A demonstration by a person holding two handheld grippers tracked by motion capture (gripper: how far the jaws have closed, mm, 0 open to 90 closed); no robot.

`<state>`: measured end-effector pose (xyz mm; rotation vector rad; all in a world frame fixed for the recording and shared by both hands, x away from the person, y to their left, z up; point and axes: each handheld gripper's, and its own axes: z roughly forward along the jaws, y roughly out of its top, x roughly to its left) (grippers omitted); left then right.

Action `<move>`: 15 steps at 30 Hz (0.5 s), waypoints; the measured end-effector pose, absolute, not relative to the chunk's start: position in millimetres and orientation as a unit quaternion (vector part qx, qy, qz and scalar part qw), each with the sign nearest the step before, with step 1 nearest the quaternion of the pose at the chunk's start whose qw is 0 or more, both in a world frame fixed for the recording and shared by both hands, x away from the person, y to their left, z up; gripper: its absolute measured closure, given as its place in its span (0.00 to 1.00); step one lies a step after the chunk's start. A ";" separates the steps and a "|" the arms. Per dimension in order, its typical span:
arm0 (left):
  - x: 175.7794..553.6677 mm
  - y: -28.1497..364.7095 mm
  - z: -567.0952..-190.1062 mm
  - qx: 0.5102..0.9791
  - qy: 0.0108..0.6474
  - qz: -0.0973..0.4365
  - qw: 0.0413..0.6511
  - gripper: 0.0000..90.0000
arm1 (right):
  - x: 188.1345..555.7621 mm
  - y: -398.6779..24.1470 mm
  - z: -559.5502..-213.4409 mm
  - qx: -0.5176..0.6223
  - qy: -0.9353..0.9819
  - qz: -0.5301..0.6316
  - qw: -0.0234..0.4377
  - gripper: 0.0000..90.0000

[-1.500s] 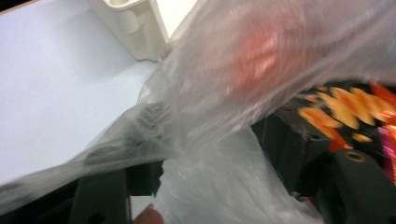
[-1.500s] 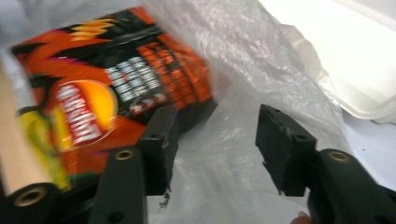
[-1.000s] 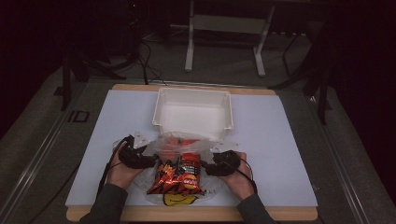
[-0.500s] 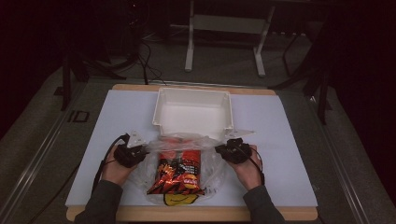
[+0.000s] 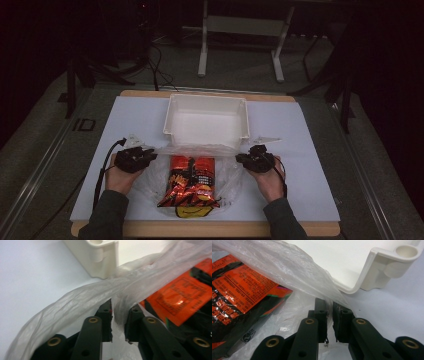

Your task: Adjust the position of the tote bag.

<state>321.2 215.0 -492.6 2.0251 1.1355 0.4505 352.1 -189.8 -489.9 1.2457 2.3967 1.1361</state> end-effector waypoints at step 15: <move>294.3 211.7 -472.5 0.786 0.419 0.189 0.414 0.47 | 322.6 -193.8 -465.6 0.362 0.825 0.423 0.096 0.52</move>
